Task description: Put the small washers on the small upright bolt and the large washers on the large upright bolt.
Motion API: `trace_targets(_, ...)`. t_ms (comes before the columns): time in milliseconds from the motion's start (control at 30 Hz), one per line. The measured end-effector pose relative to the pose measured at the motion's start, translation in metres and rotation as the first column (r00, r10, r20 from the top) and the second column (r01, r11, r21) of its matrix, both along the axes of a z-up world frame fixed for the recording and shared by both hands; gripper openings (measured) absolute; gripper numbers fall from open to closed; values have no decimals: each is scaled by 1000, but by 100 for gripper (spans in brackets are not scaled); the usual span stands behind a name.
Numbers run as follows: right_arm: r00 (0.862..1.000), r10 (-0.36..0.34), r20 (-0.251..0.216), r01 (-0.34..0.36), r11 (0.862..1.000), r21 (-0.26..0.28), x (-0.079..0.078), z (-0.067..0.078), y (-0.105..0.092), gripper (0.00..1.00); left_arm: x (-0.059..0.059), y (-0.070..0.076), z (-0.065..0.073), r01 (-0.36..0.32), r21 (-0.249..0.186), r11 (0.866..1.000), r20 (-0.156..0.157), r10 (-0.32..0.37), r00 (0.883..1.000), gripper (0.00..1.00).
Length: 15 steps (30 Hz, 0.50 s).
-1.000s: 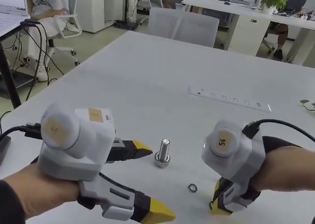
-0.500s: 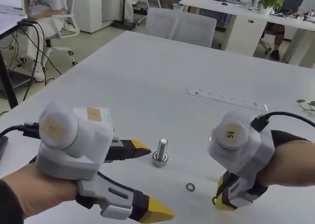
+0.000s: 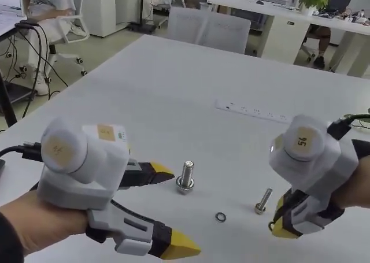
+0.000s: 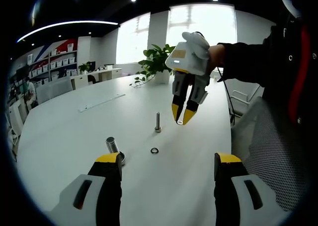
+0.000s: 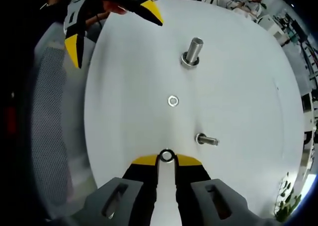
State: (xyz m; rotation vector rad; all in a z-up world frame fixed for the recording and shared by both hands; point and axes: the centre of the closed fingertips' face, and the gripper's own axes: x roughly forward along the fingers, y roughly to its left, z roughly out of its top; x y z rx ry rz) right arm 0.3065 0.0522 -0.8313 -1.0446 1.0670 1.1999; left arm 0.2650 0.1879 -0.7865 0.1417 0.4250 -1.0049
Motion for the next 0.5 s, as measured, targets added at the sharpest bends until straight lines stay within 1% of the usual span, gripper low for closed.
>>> trace_targets(300,999,-40,29,39,999,8,13,14,-13,13,-1,1,-1,-1,2,1000,-3,1,1000,76)
trace_targets(367,998,-45,36,45,999,8,17,17,-14,13,-1,1,-1,0,3,1000,-4,0,1000,76)
trace_targets(500,997,-47,53,46,999,17,20,26,-14,13,-1,1,-1,0,4,1000,-5,0,1000,76)
